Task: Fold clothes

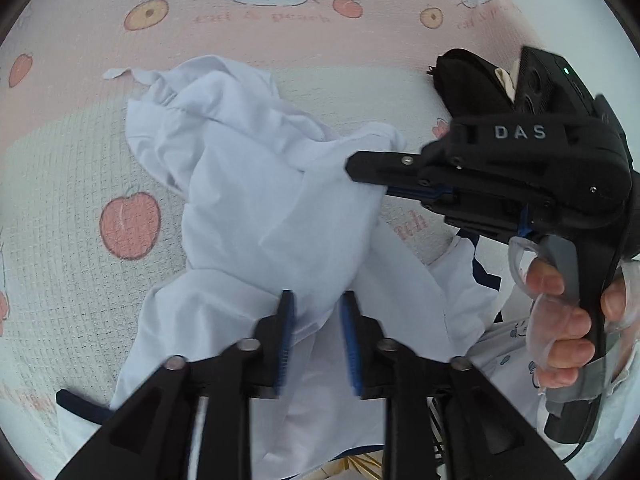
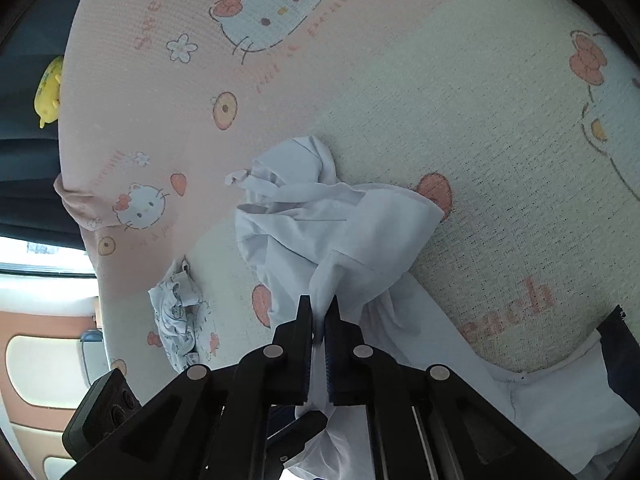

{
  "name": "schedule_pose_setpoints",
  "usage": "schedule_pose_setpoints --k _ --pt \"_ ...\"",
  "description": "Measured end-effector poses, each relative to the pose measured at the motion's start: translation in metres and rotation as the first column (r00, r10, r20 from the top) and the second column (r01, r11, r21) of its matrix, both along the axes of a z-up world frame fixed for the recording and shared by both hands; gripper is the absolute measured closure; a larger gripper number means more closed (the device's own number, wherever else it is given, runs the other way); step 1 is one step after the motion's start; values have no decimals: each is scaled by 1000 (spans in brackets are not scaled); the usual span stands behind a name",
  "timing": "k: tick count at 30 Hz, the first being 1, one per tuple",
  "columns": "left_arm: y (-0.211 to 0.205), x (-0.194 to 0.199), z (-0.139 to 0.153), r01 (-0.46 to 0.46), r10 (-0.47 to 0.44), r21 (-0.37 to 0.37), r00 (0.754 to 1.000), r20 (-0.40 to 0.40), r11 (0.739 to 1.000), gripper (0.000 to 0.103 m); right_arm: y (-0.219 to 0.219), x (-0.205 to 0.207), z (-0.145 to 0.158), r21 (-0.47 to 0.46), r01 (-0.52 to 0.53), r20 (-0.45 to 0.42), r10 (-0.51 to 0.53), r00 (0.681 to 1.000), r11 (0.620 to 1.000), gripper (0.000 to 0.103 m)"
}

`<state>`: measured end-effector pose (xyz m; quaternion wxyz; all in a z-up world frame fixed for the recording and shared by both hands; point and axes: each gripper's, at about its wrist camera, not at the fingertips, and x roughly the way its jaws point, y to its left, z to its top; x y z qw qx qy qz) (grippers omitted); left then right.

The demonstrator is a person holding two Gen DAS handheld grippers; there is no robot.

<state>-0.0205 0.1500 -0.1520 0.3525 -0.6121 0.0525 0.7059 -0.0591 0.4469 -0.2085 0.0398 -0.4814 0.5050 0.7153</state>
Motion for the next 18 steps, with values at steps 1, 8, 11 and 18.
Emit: schedule_pose_setpoints --k 1,8,11,18 --pt "-4 0 -2 -2 2 -11 1000 -6 1000 51 2 2 0 -7 6 -1 -6 1000 1000 100" --pt "-18 22 -13 71 -83 -96 988 -129 993 42 12 9 6 -23 18 -42 -19 999 1000 100" --pt "-23 33 -7 93 -116 -125 975 -191 988 42 16 12 6 24 23 -12 -23 1000 999 100" --pt "-49 38 9 144 -178 -156 957 -231 977 42 28 20 7 25 64 -18 -64 998 998 100"
